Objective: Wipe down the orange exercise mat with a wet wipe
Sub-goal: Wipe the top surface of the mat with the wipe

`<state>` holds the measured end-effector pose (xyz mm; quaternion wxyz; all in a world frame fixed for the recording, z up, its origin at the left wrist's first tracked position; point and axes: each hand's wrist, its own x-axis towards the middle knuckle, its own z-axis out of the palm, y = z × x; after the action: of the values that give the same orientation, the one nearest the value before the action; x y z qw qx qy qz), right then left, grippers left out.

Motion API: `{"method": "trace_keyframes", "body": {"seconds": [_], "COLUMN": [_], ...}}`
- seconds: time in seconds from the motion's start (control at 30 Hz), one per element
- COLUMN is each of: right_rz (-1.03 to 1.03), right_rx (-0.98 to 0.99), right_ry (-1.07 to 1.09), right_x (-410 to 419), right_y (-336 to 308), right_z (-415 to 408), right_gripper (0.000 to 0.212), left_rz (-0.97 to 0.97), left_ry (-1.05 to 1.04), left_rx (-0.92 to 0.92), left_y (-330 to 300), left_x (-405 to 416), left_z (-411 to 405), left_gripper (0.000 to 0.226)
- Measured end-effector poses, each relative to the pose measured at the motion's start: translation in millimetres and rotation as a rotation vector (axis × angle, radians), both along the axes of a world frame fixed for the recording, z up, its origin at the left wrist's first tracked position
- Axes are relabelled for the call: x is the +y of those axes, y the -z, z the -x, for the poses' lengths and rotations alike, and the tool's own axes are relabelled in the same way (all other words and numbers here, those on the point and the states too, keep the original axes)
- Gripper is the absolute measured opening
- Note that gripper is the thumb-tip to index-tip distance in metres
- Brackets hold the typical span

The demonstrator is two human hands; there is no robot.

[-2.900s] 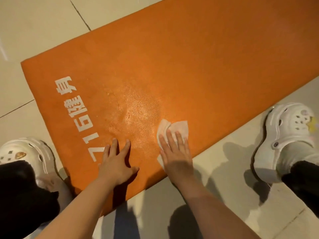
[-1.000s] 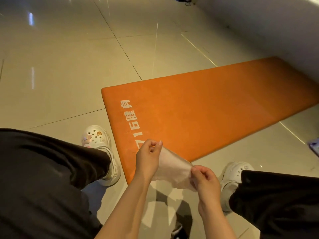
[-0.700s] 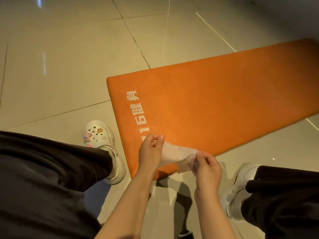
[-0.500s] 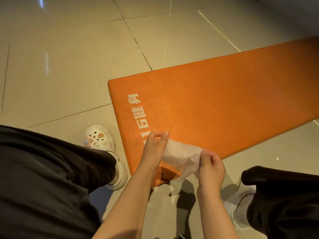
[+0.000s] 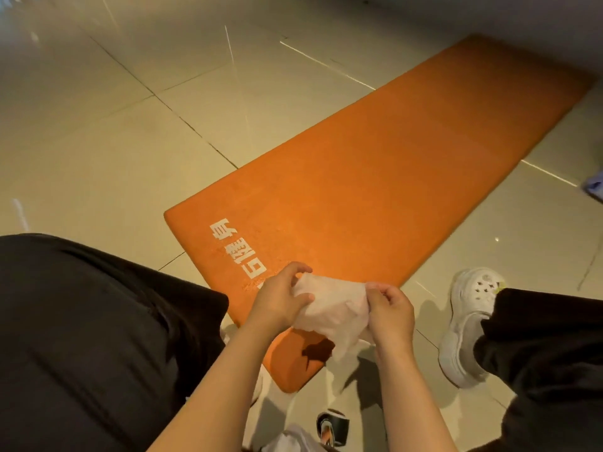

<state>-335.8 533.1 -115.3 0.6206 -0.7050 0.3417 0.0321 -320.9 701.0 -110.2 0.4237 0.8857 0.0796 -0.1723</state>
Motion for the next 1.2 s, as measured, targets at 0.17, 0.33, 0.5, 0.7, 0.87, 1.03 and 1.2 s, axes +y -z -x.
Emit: {"method": "trace_keyframes", "body": {"seconds": [0.17, 0.33, 0.5, 0.7, 0.87, 1.03, 1.2], "right_rz": [-0.041, 0.143, 0.379, 0.418, 0.319, 0.263, 0.214], "right_rx": [0.090, 0.159, 0.208, 0.211, 0.179, 0.136, 0.304], "right_ry": [-0.037, -0.154, -0.165, -0.211, -0.125, -0.193, -0.265], "right_x": [13.1, 32.6, 37.4, 50.1, 51.3, 54.7, 67.6], "right_y": [0.7, 7.9, 7.3, 9.9, 14.2, 13.8, 40.7], "right_z": [18.4, 46.0, 73.7, 75.3, 80.5, 77.2, 87.2], "right_gripper": [0.015, 0.030, 0.017, 0.018, 0.019, 0.018, 0.016], "left_rz": [-0.122, -0.142, -0.093, -0.057, -0.097, -0.100, -0.099], "left_ry": [0.124, 0.276, 0.382, 0.332, 0.339, 0.238, 0.213], "left_rx": [0.035, 0.131, 0.106, 0.090, 0.116, 0.059, 0.166], "left_y": [11.9, 38.4, 38.4, 35.6, 42.4, 38.0, 66.4], "left_x": [22.2, 41.7, 49.0, 47.8, 53.7, 60.0, 60.6], "left_z": [13.5, 40.0, 47.8, 47.5, 60.2, 57.2, 73.3], "left_gripper": [0.033, 0.032, 0.022, 0.026, 0.026, 0.034, 0.015]}}
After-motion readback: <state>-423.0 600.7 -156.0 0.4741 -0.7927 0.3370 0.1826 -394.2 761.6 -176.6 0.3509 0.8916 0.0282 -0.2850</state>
